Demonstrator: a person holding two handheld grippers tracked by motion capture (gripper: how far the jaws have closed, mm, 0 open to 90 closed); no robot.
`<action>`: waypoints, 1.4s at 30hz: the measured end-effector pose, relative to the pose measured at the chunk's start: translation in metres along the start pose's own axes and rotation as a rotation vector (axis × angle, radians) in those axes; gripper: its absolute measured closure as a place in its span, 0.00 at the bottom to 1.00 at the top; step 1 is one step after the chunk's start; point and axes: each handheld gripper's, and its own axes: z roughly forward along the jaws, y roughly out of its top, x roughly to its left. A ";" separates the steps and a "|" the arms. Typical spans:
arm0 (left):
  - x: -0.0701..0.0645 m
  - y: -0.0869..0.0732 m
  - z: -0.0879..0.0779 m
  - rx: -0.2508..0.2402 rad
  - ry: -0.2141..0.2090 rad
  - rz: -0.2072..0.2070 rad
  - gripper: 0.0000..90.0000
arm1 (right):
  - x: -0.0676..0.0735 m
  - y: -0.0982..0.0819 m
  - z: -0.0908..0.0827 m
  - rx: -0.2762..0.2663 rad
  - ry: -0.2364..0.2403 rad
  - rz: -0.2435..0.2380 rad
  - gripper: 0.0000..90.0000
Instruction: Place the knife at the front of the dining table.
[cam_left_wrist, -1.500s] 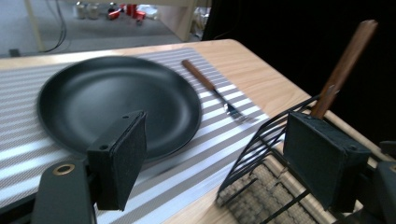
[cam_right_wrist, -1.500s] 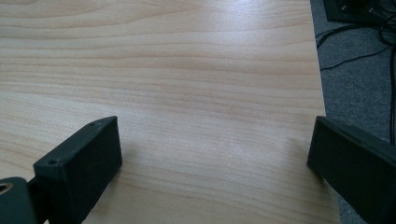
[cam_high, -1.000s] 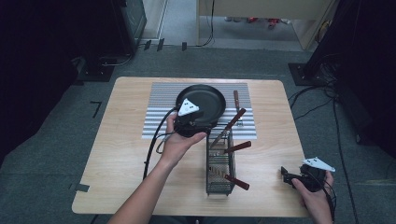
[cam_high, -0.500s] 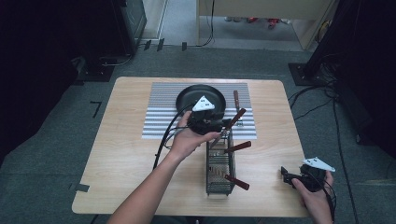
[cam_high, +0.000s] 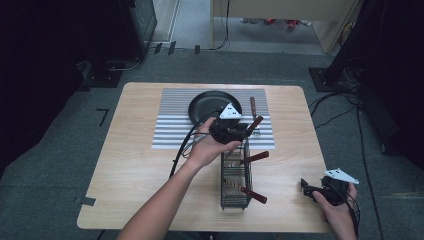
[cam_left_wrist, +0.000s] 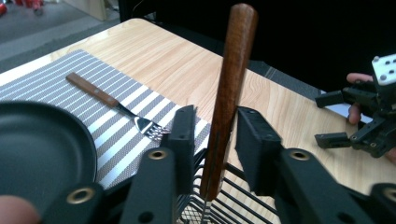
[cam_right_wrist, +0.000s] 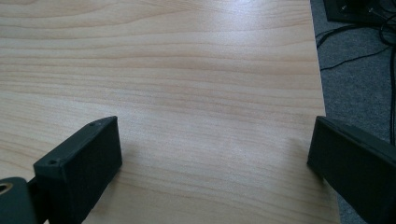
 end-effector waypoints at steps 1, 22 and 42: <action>0.001 0.000 -0.001 -0.015 -0.012 0.012 0.87 | 0.000 0.000 0.000 0.000 0.000 0.000 0.02; 0.015 -0.001 -0.067 -0.338 0.023 -0.072 0.91 | 0.000 0.000 0.000 0.000 0.001 0.000 0.02; 0.039 -0.007 -0.141 -0.695 0.168 -0.139 0.91 | 0.000 0.000 0.000 0.001 0.000 0.002 0.02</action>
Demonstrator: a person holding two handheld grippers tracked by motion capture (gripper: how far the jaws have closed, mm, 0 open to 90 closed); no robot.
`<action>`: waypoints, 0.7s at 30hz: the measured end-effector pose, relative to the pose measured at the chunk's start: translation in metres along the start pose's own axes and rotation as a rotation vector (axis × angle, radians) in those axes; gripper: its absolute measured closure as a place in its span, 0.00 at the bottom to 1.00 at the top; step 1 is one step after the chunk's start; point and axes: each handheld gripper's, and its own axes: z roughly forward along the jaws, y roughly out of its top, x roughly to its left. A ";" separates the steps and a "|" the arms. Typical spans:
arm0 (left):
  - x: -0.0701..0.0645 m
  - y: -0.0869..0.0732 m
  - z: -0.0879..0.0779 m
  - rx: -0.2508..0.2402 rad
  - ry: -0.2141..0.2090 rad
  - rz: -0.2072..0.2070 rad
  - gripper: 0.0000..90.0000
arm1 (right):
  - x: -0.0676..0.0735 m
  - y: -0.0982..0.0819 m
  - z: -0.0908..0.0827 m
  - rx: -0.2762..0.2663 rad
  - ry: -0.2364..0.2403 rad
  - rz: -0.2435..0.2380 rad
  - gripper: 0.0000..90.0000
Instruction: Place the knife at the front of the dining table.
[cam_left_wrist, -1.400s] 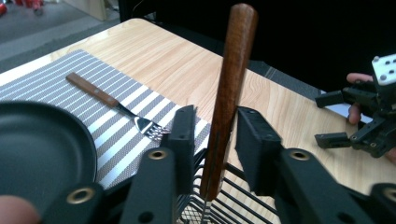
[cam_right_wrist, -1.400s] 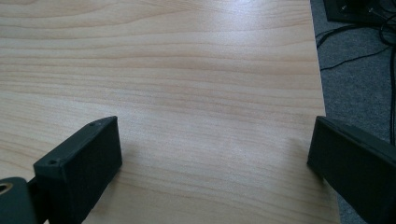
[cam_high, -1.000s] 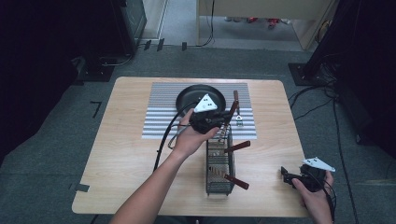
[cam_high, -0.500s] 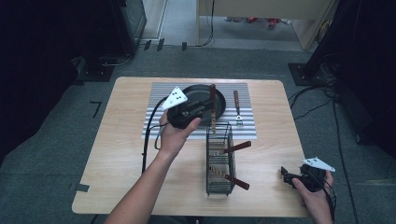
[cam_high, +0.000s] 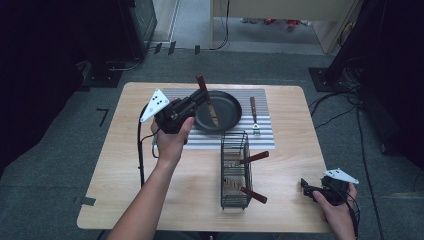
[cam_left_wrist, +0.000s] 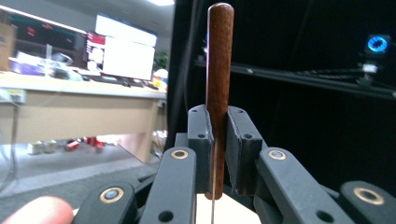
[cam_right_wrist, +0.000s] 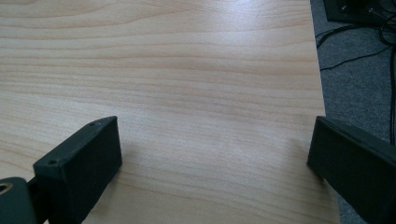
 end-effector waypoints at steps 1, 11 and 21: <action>0.002 0.000 -0.002 -0.001 0.012 -0.011 0.91 | 0.000 0.000 0.000 -0.001 0.000 0.001 0.02; 0.039 -0.019 -0.015 0.174 0.253 -0.002 0.91 | 0.000 0.000 0.000 -0.001 0.000 -0.002 0.02; 0.070 -0.032 -0.024 0.351 0.445 0.011 0.91 | 0.000 0.000 0.001 -0.002 -0.001 -0.001 0.02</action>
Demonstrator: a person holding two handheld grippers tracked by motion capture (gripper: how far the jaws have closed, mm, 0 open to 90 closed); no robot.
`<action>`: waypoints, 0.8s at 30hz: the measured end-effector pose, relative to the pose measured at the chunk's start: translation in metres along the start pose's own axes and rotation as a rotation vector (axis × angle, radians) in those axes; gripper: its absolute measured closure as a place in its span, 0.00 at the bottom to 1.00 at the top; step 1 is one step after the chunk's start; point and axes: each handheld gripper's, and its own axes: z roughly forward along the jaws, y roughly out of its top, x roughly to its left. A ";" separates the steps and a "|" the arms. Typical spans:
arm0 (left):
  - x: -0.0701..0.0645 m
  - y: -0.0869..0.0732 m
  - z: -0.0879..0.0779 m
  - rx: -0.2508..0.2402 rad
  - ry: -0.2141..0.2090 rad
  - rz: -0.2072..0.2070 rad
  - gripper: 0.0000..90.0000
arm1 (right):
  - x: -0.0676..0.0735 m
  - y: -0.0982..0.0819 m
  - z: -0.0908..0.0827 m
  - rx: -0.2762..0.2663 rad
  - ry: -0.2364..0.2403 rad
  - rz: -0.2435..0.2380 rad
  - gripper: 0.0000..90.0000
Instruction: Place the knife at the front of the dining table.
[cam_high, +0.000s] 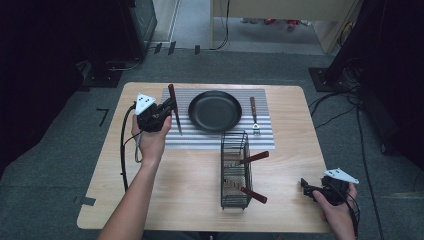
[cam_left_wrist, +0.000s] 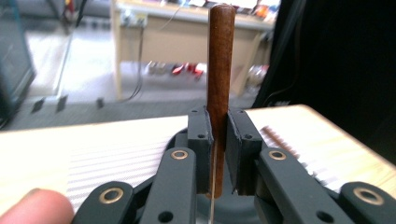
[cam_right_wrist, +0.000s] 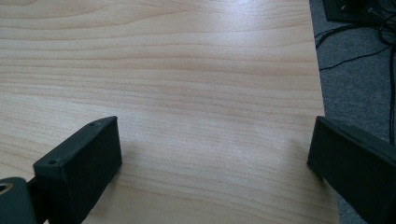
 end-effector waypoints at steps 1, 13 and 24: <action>0.003 -0.001 0.002 0.021 0.013 0.002 0.91 | 0.000 0.000 0.000 0.000 0.000 0.001 0.02; 0.022 -0.008 0.041 0.211 0.078 0.012 0.91 | 0.000 0.000 0.000 0.000 -0.001 0.002 0.02; 0.037 -0.007 0.079 0.278 0.099 -0.048 0.91 | 0.000 0.000 0.000 0.000 0.000 0.000 0.02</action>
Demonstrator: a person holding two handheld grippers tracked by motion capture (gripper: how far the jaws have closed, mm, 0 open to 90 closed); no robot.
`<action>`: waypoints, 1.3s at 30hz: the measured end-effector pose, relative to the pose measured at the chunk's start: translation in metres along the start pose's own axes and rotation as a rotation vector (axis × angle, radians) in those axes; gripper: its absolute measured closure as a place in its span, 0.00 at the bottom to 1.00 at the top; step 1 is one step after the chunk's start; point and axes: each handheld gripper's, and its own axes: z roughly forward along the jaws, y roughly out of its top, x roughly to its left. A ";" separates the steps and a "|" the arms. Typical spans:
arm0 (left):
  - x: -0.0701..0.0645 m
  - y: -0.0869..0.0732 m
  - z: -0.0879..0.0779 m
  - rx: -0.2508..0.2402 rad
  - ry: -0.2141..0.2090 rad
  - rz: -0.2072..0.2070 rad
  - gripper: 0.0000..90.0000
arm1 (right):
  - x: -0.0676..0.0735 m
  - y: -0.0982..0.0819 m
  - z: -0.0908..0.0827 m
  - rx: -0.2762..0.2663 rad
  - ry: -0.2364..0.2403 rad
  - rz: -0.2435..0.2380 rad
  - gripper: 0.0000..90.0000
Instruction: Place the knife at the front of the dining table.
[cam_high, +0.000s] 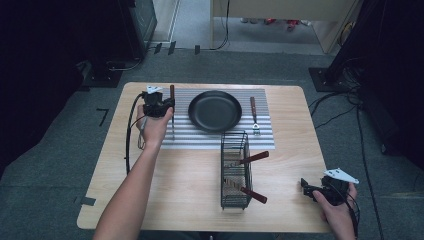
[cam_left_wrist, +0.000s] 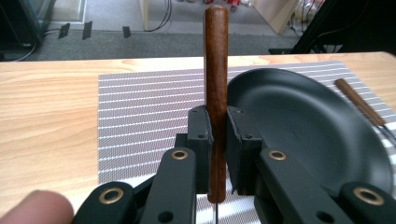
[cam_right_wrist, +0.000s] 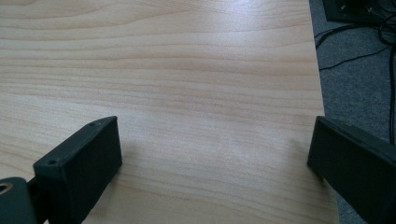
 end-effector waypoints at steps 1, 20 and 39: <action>0.000 0.001 0.006 0.007 0.004 -0.003 0.91 | 0.000 0.000 0.000 0.000 0.000 0.000 0.02; 0.020 -0.014 0.101 0.129 0.016 -0.204 0.92 | 0.000 0.000 0.000 0.000 -0.001 0.002 0.03; 0.033 -0.026 0.113 0.122 -0.004 -0.249 0.91 | 0.000 0.000 0.000 -0.001 -0.001 0.004 0.03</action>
